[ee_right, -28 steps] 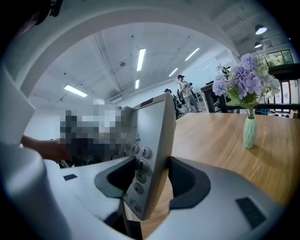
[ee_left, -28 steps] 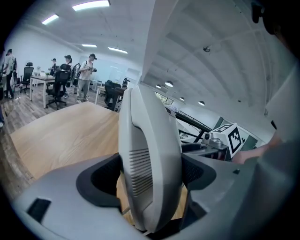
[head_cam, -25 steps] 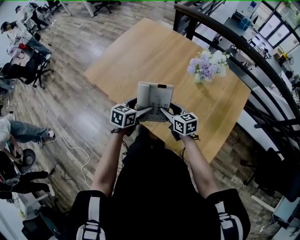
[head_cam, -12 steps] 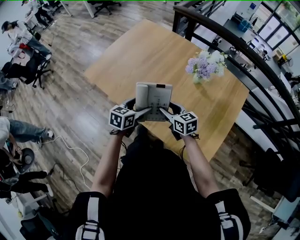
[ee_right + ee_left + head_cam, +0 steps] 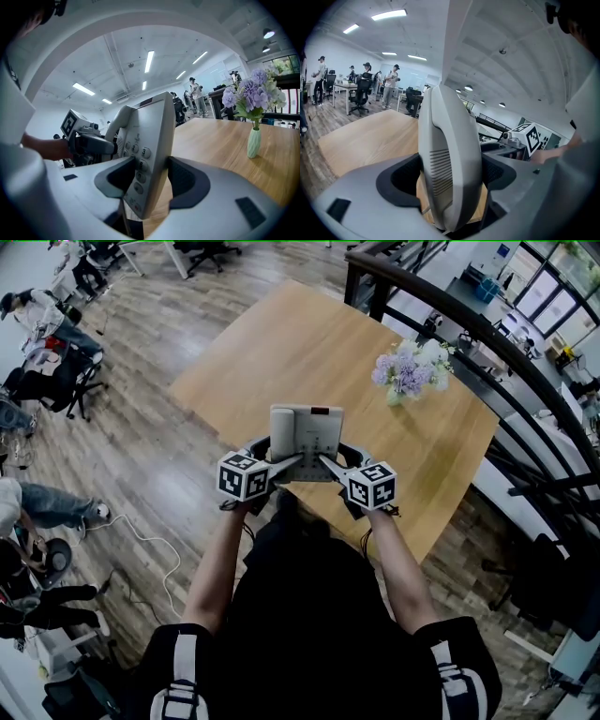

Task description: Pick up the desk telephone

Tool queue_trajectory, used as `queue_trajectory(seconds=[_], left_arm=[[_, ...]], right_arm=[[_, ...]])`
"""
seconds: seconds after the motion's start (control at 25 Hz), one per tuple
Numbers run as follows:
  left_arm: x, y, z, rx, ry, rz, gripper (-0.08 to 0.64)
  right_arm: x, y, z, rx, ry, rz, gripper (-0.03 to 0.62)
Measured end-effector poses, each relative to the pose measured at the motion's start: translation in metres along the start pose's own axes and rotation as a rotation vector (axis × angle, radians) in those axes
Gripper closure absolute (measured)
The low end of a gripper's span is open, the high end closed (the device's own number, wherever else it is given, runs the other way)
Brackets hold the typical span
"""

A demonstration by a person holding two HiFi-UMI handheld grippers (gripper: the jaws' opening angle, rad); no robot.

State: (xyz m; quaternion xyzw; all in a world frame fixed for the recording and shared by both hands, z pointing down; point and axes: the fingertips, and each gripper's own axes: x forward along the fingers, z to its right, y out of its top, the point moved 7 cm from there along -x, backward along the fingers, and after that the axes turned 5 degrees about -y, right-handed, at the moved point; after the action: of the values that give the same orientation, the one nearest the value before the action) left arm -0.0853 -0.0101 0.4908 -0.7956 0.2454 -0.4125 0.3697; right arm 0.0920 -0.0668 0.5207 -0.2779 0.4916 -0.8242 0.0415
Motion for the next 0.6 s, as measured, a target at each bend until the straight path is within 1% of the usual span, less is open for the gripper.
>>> queue_trajectory(seconds=[0.6], left_arm=[[-0.0059,-0.0014,-0.0058,0.003,0.003,-0.005,0.158]], right_arm=[[0.0069,-0.0005,-0.0050,0.004,0.006,-0.007,0.356]])
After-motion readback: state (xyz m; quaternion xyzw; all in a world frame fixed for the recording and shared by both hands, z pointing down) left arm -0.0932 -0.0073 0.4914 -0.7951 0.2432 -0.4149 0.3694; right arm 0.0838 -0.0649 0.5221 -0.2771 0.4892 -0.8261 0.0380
